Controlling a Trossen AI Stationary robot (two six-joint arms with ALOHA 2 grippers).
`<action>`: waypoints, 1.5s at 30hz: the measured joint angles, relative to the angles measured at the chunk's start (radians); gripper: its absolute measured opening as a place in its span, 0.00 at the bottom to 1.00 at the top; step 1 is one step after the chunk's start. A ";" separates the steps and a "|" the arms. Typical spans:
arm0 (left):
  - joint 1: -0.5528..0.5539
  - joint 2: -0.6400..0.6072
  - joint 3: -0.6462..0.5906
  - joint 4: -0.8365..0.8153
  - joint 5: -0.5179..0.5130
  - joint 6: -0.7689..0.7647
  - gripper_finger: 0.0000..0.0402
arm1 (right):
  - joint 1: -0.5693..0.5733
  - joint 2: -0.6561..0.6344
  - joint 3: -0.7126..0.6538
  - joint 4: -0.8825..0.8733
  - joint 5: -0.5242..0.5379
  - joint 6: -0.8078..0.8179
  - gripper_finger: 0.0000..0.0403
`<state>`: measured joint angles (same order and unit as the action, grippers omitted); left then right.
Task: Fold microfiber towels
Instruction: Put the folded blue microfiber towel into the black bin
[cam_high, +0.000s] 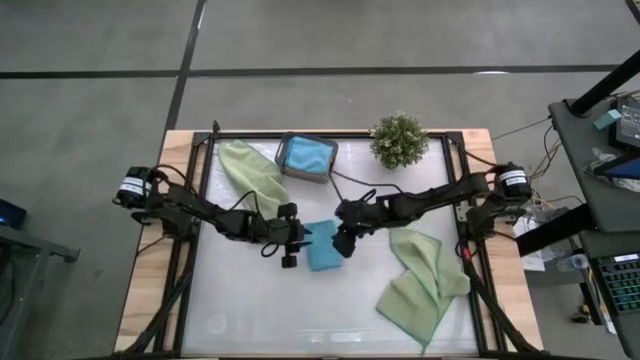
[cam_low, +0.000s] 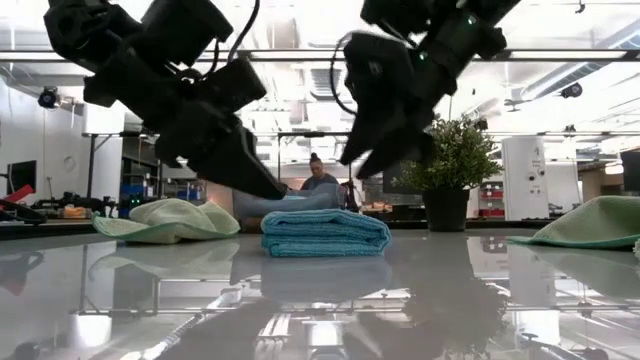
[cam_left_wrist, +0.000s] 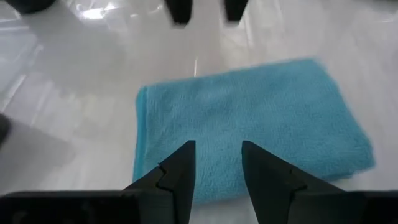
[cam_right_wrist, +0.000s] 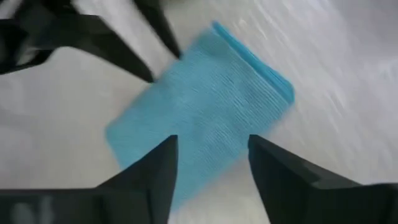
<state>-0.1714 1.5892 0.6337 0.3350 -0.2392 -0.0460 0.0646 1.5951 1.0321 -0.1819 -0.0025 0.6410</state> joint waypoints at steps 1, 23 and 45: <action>0.000 0.003 0.002 0.004 0.003 0.000 0.29 | -0.004 0.001 -0.010 0.000 -0.006 0.026 0.47; -0.001 0.105 -0.001 0.050 0.082 -0.049 0.29 | -0.013 0.157 -0.047 0.204 -0.085 0.174 0.65; -0.001 0.053 -0.002 -0.036 0.078 -0.036 0.29 | -0.015 0.221 -0.046 0.404 -0.103 0.083 0.06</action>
<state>-0.1726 1.6419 0.6315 0.2991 -0.1609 -0.0823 0.0493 1.8163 0.9857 0.2217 -0.1052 0.7245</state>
